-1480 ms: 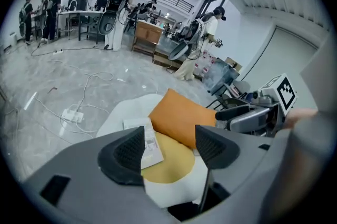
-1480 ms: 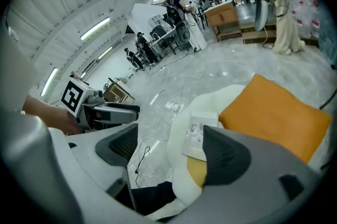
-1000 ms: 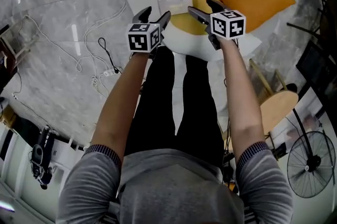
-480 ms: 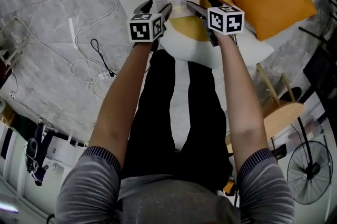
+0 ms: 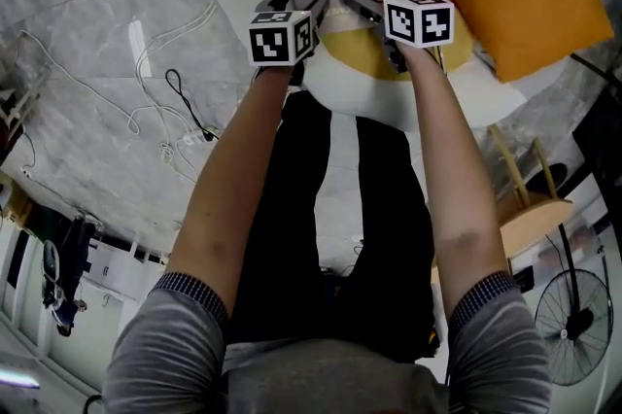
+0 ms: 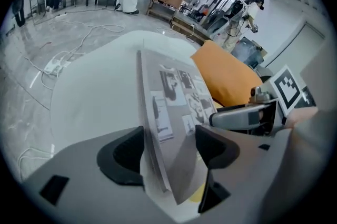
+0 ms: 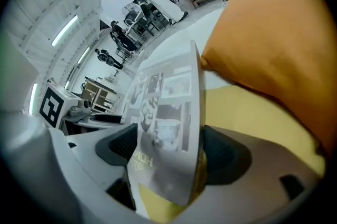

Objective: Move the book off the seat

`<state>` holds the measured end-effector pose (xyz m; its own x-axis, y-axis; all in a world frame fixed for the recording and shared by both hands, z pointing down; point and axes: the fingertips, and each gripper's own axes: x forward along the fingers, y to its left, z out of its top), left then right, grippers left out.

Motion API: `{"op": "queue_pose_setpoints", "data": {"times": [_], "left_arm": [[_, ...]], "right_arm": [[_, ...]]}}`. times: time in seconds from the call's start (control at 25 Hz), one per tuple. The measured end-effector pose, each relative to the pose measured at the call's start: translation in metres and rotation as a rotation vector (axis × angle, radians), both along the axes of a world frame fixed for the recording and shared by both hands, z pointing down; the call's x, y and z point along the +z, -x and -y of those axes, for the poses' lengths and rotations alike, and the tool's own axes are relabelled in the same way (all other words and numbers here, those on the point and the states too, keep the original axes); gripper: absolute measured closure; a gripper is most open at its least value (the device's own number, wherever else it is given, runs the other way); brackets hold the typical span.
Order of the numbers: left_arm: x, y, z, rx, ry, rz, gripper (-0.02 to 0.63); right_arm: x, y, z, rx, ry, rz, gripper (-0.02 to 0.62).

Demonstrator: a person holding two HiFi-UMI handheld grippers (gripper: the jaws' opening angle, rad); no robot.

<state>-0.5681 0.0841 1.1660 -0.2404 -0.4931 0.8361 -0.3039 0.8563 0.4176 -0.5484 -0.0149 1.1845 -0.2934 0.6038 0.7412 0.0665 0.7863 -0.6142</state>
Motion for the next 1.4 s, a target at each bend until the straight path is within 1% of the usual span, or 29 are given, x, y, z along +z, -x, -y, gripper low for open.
{"op": "queue_pose_setpoints", "data": {"times": [0.24, 0.4, 0.52, 0.64, 0.72, 0.84, 1.0, 1.12, 1.2, 1.28, 1.4], "left_arm": [[0.006, 0.0, 0.001, -0.03, -0.082, -0.016, 0.278], [0.005, 0.0, 0.003, -0.042, -0.077, -0.046, 0.282], [-0.008, -0.001, 0.002, -0.063, -0.092, -0.067, 0.285], [-0.033, -0.009, 0.003, -0.057, -0.096, -0.066, 0.285], [-0.054, -0.014, 0.005, -0.047, -0.091, -0.052, 0.285], [-0.097, -0.015, 0.01, -0.041, -0.107, -0.016, 0.285], [-0.162, -0.014, 0.017, -0.01, -0.122, 0.058, 0.285], [-0.21, -0.017, 0.016, -0.003, -0.137, 0.098, 0.284], [-0.242, -0.017, 0.015, -0.016, -0.158, 0.116, 0.285], [-0.277, -0.016, 0.012, -0.031, -0.175, 0.142, 0.284], [-0.333, -0.019, 0.005, -0.023, -0.192, 0.188, 0.284]], "right_arm": [[0.016, -0.001, -0.003, -0.01, 0.022, -0.005, 0.199], [0.016, -0.002, 0.0, 0.007, 0.027, 0.005, 0.216], [0.0, -0.002, -0.001, 0.026, 0.022, 0.024, 0.216], [-0.026, -0.009, 0.0, 0.012, -0.001, 0.054, 0.218], [-0.05, -0.012, 0.003, 0.003, -0.023, 0.082, 0.218], [-0.1, -0.01, 0.01, 0.031, -0.054, 0.129, 0.218], [-0.166, -0.012, 0.017, 0.067, -0.073, 0.202, 0.218], [-0.216, -0.013, 0.016, 0.053, -0.091, 0.276, 0.218], [-0.25, -0.013, 0.015, 0.039, -0.104, 0.32, 0.218], [-0.281, -0.013, 0.012, 0.031, -0.106, 0.354, 0.219], [-0.336, -0.017, 0.005, 0.027, -0.119, 0.409, 0.219]]}}
